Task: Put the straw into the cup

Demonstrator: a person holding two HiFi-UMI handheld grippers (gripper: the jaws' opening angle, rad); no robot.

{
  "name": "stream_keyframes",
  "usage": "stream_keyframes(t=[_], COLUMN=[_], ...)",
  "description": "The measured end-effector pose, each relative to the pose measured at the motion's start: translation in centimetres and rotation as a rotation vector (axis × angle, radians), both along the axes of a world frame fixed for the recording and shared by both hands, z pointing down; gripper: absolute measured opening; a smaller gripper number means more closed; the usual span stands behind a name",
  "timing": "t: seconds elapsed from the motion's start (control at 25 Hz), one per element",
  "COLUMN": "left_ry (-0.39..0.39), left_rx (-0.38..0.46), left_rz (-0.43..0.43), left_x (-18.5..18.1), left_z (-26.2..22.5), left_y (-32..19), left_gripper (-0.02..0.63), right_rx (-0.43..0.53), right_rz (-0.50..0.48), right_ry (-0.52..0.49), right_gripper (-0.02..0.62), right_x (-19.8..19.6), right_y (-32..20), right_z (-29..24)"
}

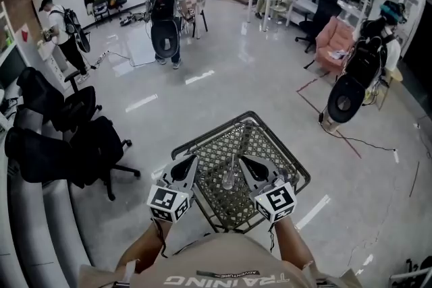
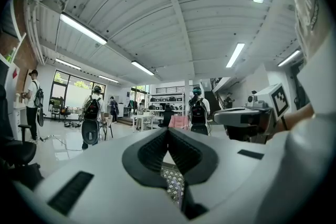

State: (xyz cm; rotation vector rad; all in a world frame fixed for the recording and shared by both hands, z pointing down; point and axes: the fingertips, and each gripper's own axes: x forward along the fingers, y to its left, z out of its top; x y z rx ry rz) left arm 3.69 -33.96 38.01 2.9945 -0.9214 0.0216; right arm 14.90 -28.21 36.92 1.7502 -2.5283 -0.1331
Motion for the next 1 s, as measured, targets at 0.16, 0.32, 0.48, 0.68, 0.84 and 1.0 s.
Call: stream_keyframes(t=[0.16,0.32,0.48,0.68,0.84,1.0], left_ry=[0.007,0.009,0.009,0.018,0.024,0.036], left_rx=[0.022,0.027,0.015,-0.008,-0.023,-0.020], left_rz=[-0.007,-0.003,0.002,0.010,-0.006,0.006], left_x=[-0.4,-0.1,0.1,0.3,-0.7,0.6], left_z=[-0.8,-1.0,-0.2,0.5,1.4,1.9], left_y=[-0.1,0.1,0.4,0.9,1.0,0.5], left_gripper=[0.015,0.015,0.015,0.015,0.015,0.015], right_rx=[0.002,0.001,0.005,-0.017,-0.025,0.003], right_rz=[0.041,0.078,0.089,0.073,0.076,0.118], right_ry=[-0.027,-0.054,-0.059,-0.049,-0.043,-0.021], right_gripper=[0.017,0.016,0.017,0.016,0.017,0.015], right_x=[-0.1,0.5,0.2,-0.7,-1.4,0.7], right_y=[0.0,0.2,0.2,0.4,0.9,0.7], right_z=[-0.6,-1.0,-0.5,0.6,1.9,1.6])
